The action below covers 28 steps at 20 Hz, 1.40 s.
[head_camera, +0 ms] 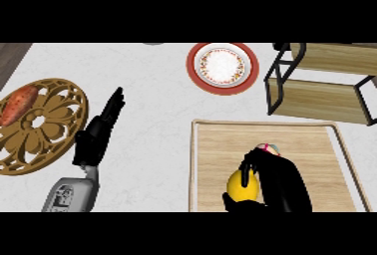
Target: Pick the lemon from the tray and place it in the tiered shelf
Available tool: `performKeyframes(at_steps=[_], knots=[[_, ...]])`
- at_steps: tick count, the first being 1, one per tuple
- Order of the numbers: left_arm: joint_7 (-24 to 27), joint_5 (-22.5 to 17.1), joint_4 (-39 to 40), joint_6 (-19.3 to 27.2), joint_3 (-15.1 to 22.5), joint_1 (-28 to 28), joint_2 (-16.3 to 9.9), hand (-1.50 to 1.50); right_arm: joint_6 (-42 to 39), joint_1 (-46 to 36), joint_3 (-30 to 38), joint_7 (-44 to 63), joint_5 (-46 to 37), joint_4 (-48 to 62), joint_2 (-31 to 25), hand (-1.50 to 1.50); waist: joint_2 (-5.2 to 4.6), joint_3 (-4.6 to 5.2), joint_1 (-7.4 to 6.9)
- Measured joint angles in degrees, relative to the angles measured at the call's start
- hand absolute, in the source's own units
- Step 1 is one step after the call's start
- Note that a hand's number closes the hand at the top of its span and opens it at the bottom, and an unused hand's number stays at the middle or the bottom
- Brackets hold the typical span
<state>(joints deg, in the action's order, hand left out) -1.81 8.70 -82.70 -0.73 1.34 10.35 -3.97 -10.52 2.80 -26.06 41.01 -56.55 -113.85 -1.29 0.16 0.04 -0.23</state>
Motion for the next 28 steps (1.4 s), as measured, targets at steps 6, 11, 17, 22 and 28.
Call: performKeyframes(at_steps=[6,11,17,22,28], knots=[[0.57,0.38,-0.25,-0.02,0.49,-0.90,0.16,0.00,9.79,-6.31,-7.26,11.71,-1.90,-7.16,0.98,1.50,0.03,0.01,0.07],[-0.47,0.37,-1.21,-0.12,0.34,-0.88,-0.04,0.00,8.80,-13.99,-9.03,19.84,-6.70,-13.83,1.02,1.50,0.06,0.02,0.17],[0.13,-0.48,-0.80,-0.98,-0.85,-0.87,-1.00,0.00,2.98,-22.89,-3.93,22.66,-12.54,-18.61,0.91,1.50,0.06,0.06,0.37],[0.74,0.00,0.25,-0.56,-0.56,-0.45,-0.41,0.00,-1.25,-30.60,3.87,21.99,-14.52,-19.36,0.82,1.50,0.04,0.07,0.45],[0.87,0.55,1.16,0.24,-0.41,0.05,0.27,0.00,-6.46,-41.12,15.28,19.33,-14.20,-15.15,-0.05,1.50,0.02,0.05,0.39]])
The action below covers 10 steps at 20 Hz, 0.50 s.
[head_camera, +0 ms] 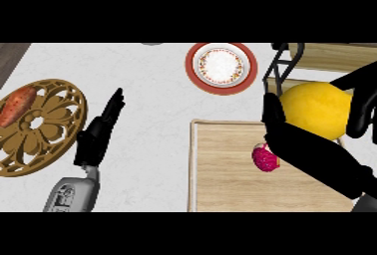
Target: Pick the lemon from the tray and place it in the tiered shelf
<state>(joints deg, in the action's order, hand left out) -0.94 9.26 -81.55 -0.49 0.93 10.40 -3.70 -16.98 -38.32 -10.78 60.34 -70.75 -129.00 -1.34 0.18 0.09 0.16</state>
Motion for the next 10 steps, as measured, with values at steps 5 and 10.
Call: performKeyframes(at_steps=[5,10], knots=[[-0.08,-0.18,-0.53,-0.51,-0.10,-0.31,-0.33,0.00,-3.63,-5.89,8.30,-2.01,1.56,2.29,-2.13,1.50,0.02,-0.04,-0.04],[-0.82,0.19,-1.16,0.00,0.28,-0.17,0.23,0.00,-5.49,-12.02,15.48,-4.10,2.20,7.38,-5.79,1.50,-0.03,-0.05,-0.15]])
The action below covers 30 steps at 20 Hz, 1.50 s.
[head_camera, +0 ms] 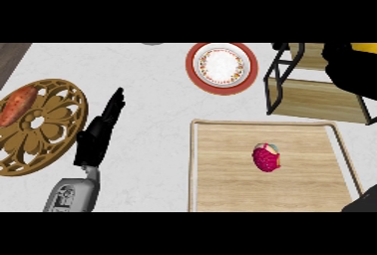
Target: Pick the lemon from the tray and place it in the tiered shelf
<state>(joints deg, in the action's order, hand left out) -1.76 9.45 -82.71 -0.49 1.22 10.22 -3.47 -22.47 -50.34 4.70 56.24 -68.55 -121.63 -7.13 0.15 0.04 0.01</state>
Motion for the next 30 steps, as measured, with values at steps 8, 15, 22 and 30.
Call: performKeyframes(at_steps=[8,15,22,30], knots=[[0.29,-0.10,-0.29,-0.59,-0.13,-0.64,-0.30,0.00,-0.73,-3.15,7.24,-5.36,2.95,7.66,-7.97,1.50,-0.09,-0.01,-0.09],[-1.15,0.09,-1.90,-0.34,0.35,-0.50,0.32,0.00,7.12,-2.74,7.58,-10.46,1.17,18.30,-11.88,1.50,-0.19,-0.02,-0.39],[0.44,0.13,-0.38,-0.89,-0.14,-0.14,-0.26,0.00,17.73,0.24,6.71,-19.69,-0.11,27.71,-14.71,1.50,-0.31,-0.03,-0.47],[-0.28,-0.05,-0.76,-0.97,-0.16,0.03,-0.01,0.00,32.48,-0.77,12.97,-25.57,6.85,36.28,-12.41,1.50,-0.35,-0.08,-0.77]])
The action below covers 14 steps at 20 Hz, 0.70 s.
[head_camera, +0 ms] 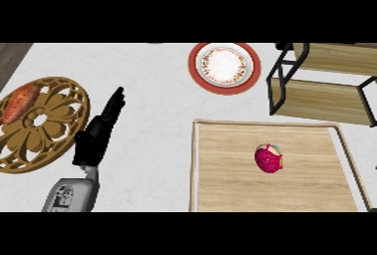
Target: Pick the lemon from the tray and place it in the tiered shelf
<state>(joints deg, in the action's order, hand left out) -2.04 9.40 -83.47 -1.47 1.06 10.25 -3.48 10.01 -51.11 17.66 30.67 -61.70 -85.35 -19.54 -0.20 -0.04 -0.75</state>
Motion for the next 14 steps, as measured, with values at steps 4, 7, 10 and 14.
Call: performKeyframes(at_steps=[4,7,10,14], knots=[[0.17,-0.24,0.98,-0.09,-0.73,0.65,-0.27,0.00,2.57,-0.12,2.66,-4.10,5.36,3.24,-1.63,1.50,0.07,0.03,0.30],[0.32,-0.10,-0.55,-0.17,-0.04,-1.00,0.06,0.00,4.10,-0.91,3.29,-5.90,7.51,6.13,-2.92,1.50,0.13,0.03,0.27],[1.38,0.37,0.27,0.07,0.14,-1.22,0.25,0.00,6.01,-0.27,3.88,-8.34,9.68,8.62,-3.79,1.50,0.13,0.03,0.36],[0.93,-0.32,0.43,-0.41,-0.82,-0.21,-0.43,0.00,7.10,2.48,3.92,-3.26,2.75,10.97,-6.14,-1.50,0.12,0.07,0.62]])
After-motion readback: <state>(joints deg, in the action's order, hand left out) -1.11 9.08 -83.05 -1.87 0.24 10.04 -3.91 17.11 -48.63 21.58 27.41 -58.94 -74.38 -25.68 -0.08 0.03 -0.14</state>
